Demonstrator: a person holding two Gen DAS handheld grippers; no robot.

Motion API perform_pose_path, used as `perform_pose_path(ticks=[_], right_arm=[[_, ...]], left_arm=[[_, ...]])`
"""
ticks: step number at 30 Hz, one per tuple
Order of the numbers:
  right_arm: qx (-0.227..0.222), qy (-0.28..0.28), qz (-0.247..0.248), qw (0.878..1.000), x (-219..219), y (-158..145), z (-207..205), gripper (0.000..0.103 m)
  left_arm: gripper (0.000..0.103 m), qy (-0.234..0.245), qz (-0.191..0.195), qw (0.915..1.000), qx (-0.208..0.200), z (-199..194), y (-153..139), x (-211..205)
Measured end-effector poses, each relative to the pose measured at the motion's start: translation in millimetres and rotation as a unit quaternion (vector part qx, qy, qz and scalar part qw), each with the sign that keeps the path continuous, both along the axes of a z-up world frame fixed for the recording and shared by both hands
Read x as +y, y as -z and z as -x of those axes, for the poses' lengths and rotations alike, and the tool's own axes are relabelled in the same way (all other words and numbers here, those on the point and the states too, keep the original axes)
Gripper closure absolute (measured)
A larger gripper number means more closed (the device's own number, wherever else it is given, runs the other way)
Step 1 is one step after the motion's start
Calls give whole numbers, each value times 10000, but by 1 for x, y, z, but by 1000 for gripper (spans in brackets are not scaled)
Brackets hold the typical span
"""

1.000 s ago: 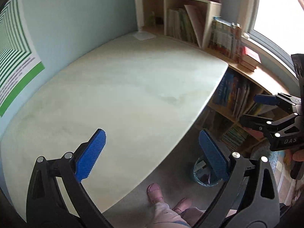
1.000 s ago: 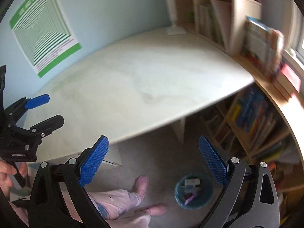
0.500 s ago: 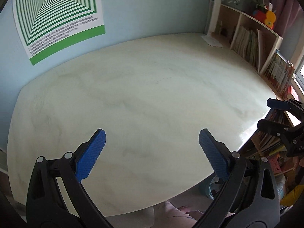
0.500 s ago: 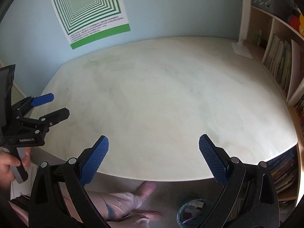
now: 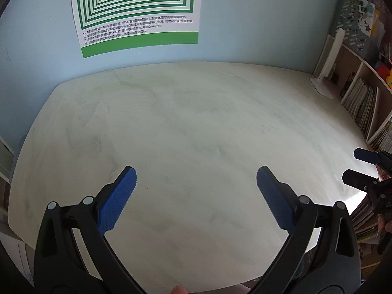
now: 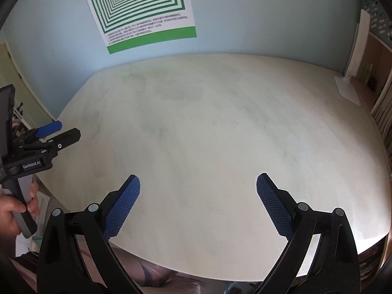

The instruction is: Collect trash

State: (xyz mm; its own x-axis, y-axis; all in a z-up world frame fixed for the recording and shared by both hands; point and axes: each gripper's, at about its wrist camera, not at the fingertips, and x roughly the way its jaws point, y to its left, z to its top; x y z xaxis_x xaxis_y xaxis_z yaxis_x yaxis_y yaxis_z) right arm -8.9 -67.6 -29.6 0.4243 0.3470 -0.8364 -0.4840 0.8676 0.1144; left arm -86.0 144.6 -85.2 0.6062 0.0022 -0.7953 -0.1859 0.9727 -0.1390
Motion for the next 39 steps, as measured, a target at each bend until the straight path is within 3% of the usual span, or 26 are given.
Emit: perform_pose_path(ticks=[12,33,39], right_arm=[[134,-317,42,9994,33,10,-34,8],[347,-225,2,9991,50,20,-49,8],[335,-214,-4,9992,53,21,-48,8]], left_arm=[[7,-662,-241,9975,-39,-15,4,30],[7,-670,-107,9977,38,-27,9,48],[7,-666,-292,9973,-80,-22,8,49]])
